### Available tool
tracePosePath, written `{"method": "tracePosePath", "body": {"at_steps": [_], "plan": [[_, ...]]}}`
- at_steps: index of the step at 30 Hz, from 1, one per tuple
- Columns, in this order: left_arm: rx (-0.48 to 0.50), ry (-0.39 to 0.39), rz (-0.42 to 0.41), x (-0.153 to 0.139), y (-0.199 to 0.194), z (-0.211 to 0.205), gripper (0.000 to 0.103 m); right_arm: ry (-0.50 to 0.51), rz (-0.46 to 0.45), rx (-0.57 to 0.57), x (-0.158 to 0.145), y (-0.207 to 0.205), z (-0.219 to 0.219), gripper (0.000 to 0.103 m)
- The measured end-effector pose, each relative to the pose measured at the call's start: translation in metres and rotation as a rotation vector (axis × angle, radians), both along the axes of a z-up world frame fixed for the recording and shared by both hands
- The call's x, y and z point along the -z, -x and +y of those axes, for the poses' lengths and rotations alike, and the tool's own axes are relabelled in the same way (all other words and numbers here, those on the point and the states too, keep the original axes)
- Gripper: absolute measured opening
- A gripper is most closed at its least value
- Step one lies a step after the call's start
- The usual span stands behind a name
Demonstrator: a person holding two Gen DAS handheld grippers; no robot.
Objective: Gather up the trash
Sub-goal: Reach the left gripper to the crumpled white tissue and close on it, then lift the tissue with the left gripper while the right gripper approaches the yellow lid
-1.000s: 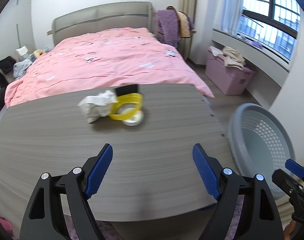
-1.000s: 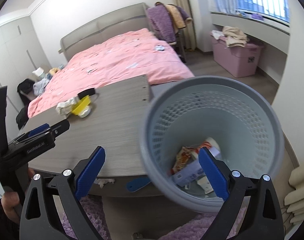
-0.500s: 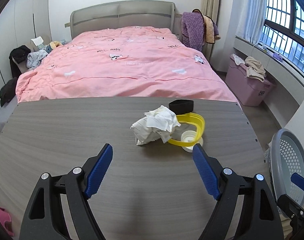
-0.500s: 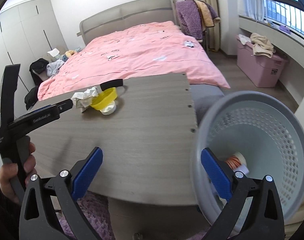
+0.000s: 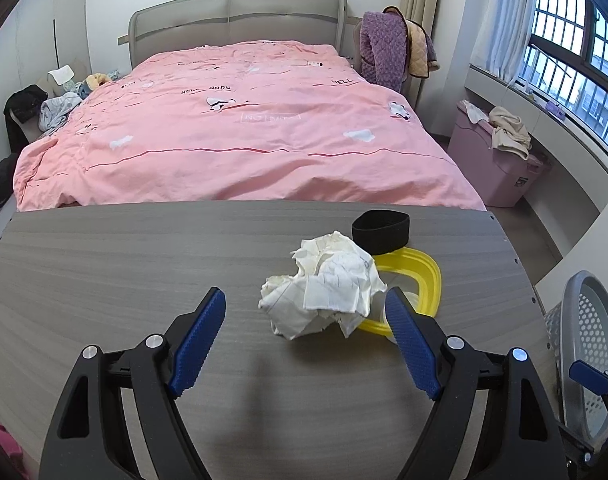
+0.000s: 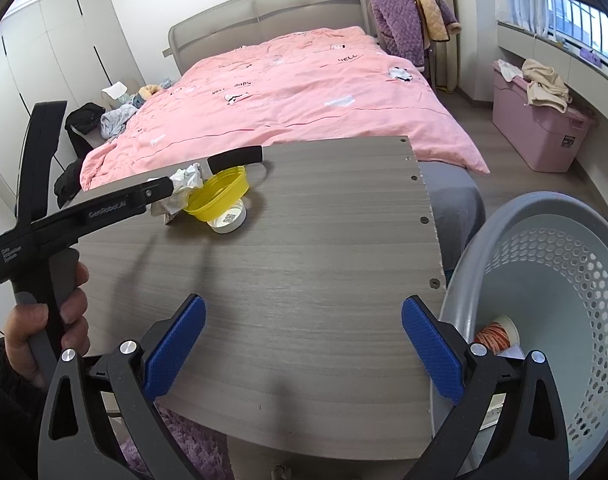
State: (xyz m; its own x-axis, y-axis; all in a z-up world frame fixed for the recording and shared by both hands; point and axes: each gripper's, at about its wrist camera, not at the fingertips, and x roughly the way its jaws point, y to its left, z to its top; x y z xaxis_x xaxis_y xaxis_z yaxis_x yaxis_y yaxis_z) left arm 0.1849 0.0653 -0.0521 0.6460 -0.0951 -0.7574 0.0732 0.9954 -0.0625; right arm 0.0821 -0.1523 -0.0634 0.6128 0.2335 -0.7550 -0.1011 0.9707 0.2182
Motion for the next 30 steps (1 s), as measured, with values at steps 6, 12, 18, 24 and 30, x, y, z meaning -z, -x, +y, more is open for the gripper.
{"method": "tracePosePath", "body": {"at_steps": [6,12,18,24,30], "plan": [[0.017,0.025,0.047,0.014,-0.018,-0.002,0.078,-0.001,0.027,-0.003,0.008,-0.008,0.002,0.097],[0.017,0.037,0.044,0.019,-0.024,-0.004,0.077,-0.002,0.038,-0.005,0.012,-0.010,0.003,0.097],[0.027,0.054,0.042,0.018,-0.021,-0.001,0.056,-0.003,0.039,-0.003,0.013,-0.010,0.003,0.097],[0.011,0.055,0.012,0.012,-0.009,0.004,0.054,-0.003,0.027,-0.008,0.010,-0.009,0.005,0.097],[-0.013,0.060,-0.007,0.007,0.012,0.016,0.054,0.025,0.001,-0.030,0.000,-0.017,0.016,0.097]]}}
